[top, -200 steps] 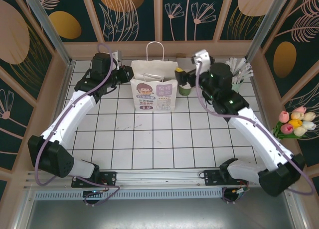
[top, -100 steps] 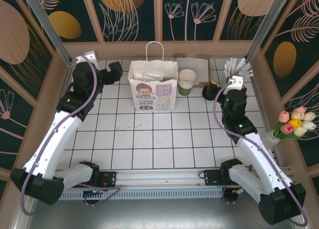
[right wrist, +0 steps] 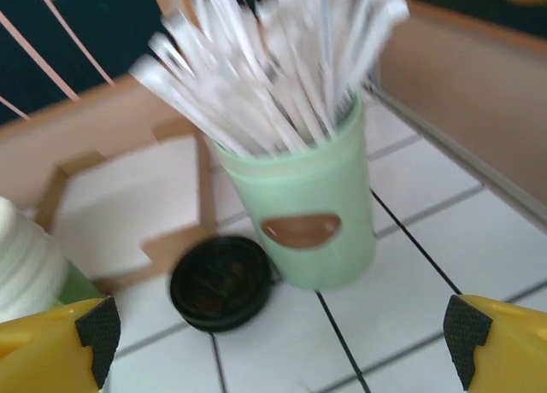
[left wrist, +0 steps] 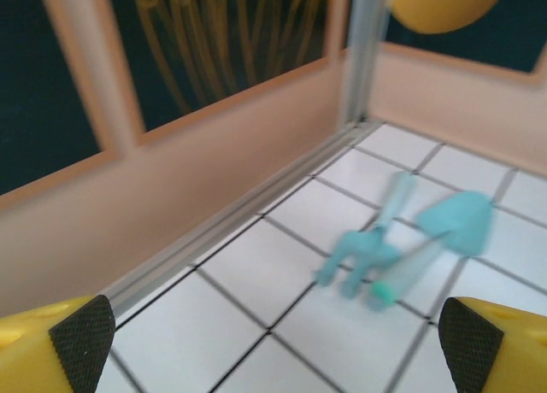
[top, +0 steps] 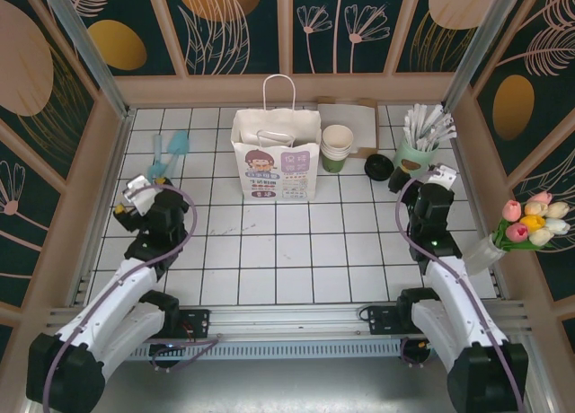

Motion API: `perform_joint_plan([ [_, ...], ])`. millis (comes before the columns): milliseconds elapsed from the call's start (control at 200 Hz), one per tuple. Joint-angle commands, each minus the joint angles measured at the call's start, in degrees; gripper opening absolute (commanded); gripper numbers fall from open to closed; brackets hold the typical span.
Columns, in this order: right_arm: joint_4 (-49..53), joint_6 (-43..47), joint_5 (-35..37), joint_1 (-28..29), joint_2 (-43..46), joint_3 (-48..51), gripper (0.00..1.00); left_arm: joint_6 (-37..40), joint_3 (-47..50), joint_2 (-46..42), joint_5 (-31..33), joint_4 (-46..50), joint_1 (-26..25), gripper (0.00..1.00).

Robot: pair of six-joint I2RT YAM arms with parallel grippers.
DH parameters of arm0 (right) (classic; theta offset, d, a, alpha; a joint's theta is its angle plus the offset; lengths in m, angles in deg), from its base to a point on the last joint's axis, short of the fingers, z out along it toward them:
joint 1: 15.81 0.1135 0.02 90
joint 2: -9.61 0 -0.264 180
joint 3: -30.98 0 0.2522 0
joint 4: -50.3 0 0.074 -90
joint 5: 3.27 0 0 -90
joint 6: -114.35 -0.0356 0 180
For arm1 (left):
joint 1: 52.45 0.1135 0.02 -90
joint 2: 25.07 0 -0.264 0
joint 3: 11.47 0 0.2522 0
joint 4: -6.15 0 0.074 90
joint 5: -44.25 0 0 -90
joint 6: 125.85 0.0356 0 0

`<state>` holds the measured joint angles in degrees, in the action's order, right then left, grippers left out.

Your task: Pack the takeout coffee

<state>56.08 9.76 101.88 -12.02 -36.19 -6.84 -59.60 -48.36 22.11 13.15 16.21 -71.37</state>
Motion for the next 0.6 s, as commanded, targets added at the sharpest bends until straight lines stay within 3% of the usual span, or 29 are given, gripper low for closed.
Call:
perform_joint_plan([
  [0,-3.6,-0.5,-4.1,-3.4,-3.7,2.0,0.99,3.6,5.0,-0.3,6.3,-13.7,1.0,0.99],
  [135,-7.5,1.0,-9.0,-6.9,-7.8,3.1,0.99,11.0,13.4,0.8,-8.2,-29.8,3.8,0.99],
  [220,-9.8,3.7,-13.8,-8.1,-9.4,3.4,0.99,12.6,14.7,3.4,-16.0,-34.3,5.8,0.99],
  [400,-16.7,6.2,-18.1,-9.6,-13.6,4.5,0.99,13.1,13.6,16.5,-32.1,-44.2,12.6,0.99],
  [590,-24.6,10.1,-18.6,-9.5,-19.1,5.3,0.99,18.2,11.0,28.6,-38.0,-59.5,13.5,0.99],
])
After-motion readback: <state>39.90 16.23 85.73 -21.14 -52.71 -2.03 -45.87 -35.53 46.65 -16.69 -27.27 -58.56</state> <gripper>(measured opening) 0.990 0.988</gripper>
